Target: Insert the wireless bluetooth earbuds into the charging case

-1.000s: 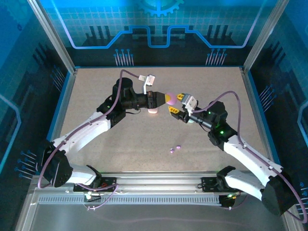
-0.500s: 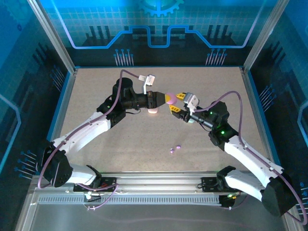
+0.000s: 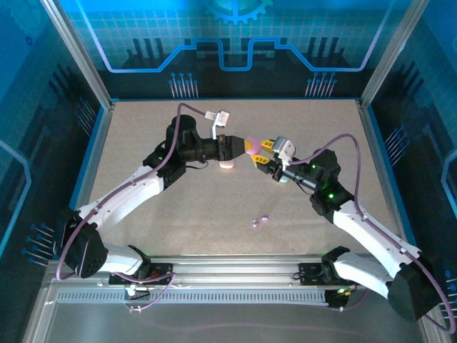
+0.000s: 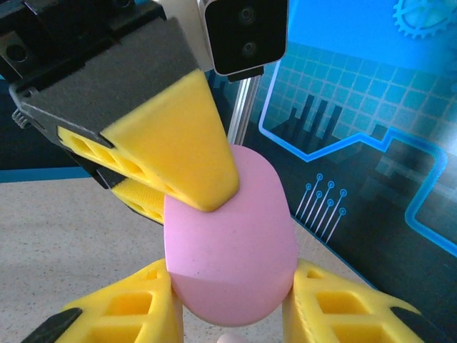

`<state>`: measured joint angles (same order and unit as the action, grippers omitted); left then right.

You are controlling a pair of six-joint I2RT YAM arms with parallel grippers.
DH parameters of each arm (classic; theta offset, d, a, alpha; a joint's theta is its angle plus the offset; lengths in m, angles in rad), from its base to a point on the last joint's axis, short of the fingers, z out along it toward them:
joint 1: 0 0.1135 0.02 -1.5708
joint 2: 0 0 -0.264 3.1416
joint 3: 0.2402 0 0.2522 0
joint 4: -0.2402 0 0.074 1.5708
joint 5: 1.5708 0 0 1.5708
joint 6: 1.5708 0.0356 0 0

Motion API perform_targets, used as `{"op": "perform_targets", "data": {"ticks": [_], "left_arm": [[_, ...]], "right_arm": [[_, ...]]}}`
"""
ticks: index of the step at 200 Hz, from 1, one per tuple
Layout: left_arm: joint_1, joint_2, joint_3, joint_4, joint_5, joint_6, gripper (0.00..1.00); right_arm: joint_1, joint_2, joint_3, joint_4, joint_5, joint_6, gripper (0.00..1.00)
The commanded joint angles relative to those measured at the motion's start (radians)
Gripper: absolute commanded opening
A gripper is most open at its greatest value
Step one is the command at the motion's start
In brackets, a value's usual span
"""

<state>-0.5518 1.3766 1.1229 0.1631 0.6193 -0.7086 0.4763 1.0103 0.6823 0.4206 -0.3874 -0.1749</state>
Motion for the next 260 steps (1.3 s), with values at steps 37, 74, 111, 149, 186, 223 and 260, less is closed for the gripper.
{"op": "perform_targets", "data": {"ticks": [37,74,111,149,186,223,260], "left_arm": [[-0.001,-0.107,-0.093,0.036,0.015,0.408,0.59],[-0.003,-0.193,-0.249,0.174,0.062,0.743,0.65],[-0.004,-0.216,-0.256,0.129,0.12,0.881,0.64],[-0.004,-0.219,-0.258,0.165,0.147,0.883,0.61],[-0.005,-0.217,-0.25,0.162,0.156,0.856,0.6],[-0.005,-0.205,-0.235,0.15,0.163,0.826,0.55],[-0.008,-0.188,-0.216,0.124,0.175,0.816,0.49]], "right_arm": [[-0.037,0.014,0.121,-0.219,-0.25,0.037,0.32],[-0.047,0.044,0.224,-0.411,-0.437,-0.001,0.32],[-0.051,0.08,0.294,-0.542,-0.527,-0.053,0.31],[-0.051,0.107,0.333,-0.603,-0.554,-0.076,0.31],[-0.051,0.108,0.337,-0.614,-0.531,-0.087,0.32],[-0.051,0.102,0.323,-0.591,-0.51,-0.089,0.32],[-0.049,0.09,0.302,-0.533,-0.494,-0.06,0.33]]}}
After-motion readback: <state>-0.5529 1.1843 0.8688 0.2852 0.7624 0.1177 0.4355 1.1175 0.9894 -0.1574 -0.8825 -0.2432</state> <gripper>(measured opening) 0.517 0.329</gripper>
